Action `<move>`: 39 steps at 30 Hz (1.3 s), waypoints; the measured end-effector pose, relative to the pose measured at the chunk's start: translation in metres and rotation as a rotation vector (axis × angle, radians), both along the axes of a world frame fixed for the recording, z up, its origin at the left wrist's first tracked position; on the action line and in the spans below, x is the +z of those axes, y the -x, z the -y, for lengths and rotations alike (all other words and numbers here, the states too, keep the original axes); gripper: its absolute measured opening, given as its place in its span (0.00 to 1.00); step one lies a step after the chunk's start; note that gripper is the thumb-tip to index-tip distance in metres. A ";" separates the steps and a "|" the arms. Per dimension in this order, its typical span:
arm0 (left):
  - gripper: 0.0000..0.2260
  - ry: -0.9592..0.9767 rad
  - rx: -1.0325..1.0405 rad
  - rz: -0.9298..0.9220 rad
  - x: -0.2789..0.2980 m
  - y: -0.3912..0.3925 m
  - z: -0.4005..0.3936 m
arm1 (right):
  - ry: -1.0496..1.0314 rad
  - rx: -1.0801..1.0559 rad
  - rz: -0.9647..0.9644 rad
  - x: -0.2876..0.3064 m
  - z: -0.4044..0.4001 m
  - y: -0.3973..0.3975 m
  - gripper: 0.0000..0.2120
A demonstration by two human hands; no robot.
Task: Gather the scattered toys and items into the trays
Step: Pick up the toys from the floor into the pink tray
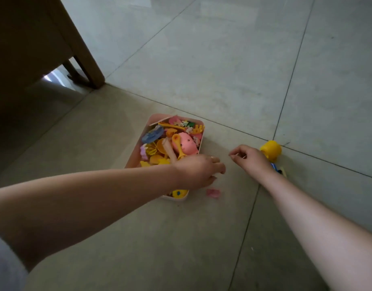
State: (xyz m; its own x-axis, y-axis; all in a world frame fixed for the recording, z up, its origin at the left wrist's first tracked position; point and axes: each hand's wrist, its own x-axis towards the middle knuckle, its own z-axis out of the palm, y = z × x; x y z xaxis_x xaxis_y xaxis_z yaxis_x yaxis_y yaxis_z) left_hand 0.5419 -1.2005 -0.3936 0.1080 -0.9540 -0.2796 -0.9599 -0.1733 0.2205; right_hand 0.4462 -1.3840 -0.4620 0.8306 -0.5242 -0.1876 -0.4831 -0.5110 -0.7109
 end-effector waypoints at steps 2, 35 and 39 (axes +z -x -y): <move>0.19 -0.119 0.018 -0.013 -0.014 0.009 0.016 | -0.007 -0.040 -0.004 -0.006 0.009 0.011 0.03; 0.11 0.332 0.360 -0.007 -0.006 -0.031 -0.016 | 0.205 -0.060 0.142 0.021 -0.054 -0.025 0.21; 0.11 0.301 0.612 0.058 -0.007 -0.058 -0.062 | 0.227 0.103 0.212 0.040 -0.091 -0.056 0.21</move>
